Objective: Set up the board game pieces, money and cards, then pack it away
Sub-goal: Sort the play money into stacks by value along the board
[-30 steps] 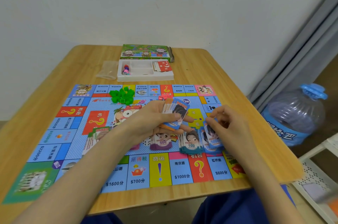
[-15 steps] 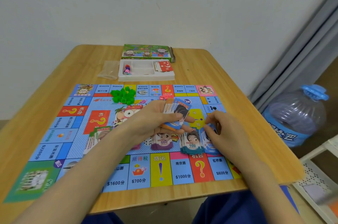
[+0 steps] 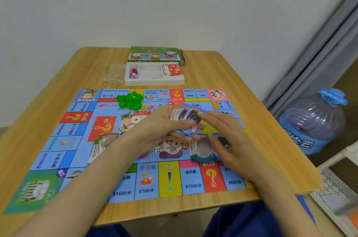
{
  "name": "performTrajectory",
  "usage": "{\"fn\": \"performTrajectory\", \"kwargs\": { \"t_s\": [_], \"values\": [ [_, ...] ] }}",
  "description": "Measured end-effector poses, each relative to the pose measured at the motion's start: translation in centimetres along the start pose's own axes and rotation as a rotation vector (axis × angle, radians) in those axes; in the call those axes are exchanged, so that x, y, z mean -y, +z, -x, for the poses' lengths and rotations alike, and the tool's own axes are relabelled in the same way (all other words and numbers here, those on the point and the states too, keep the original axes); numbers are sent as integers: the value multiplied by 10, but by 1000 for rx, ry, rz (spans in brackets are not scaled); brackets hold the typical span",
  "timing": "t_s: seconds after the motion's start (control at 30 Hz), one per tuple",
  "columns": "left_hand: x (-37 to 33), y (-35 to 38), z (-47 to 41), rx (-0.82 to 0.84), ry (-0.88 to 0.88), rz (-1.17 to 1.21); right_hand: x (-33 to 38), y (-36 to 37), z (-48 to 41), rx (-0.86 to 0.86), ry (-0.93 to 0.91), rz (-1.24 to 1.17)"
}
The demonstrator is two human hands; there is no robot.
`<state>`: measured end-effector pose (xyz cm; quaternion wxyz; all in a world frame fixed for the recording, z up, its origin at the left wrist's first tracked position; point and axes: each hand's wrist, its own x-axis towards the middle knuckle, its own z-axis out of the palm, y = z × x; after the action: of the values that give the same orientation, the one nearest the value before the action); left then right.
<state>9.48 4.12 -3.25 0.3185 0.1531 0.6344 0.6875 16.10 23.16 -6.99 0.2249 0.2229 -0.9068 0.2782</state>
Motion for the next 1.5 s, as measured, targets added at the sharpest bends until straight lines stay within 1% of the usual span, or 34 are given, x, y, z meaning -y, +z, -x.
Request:
{"fn": "performTrajectory", "kwargs": {
  "t_s": [0.23,0.5,0.63,0.77,0.87,1.0,1.13,1.23,1.4,1.5],
  "values": [
    [-1,2,1,15,-29,58,-5,3,0,-35,-16,15],
    [-4,5,2,-32,-79,108,-6,3,1,-124,-25,55],
    [-3,4,2,6,-57,98,-1,-5,-1,-286,70,-35],
    [-2,2,2,23,-15,85,3,-13,-3,-464,204,-188],
    [-3,2,2,24,-9,80,4,-14,-1,-515,347,-289],
    [-3,2,3,24,-6,75,1,-12,-3,-484,499,-338],
    [-3,2,3,21,-3,68,0,-10,-5,-325,583,-395],
    [-3,2,3,28,-1,69,0,-8,-5,-220,607,-333],
    [-2,2,2,29,6,65,-2,-7,-5,-151,640,-235],
    [-2,1,2,27,6,60,-4,-6,-4,-81,614,-135]
  ]
}}
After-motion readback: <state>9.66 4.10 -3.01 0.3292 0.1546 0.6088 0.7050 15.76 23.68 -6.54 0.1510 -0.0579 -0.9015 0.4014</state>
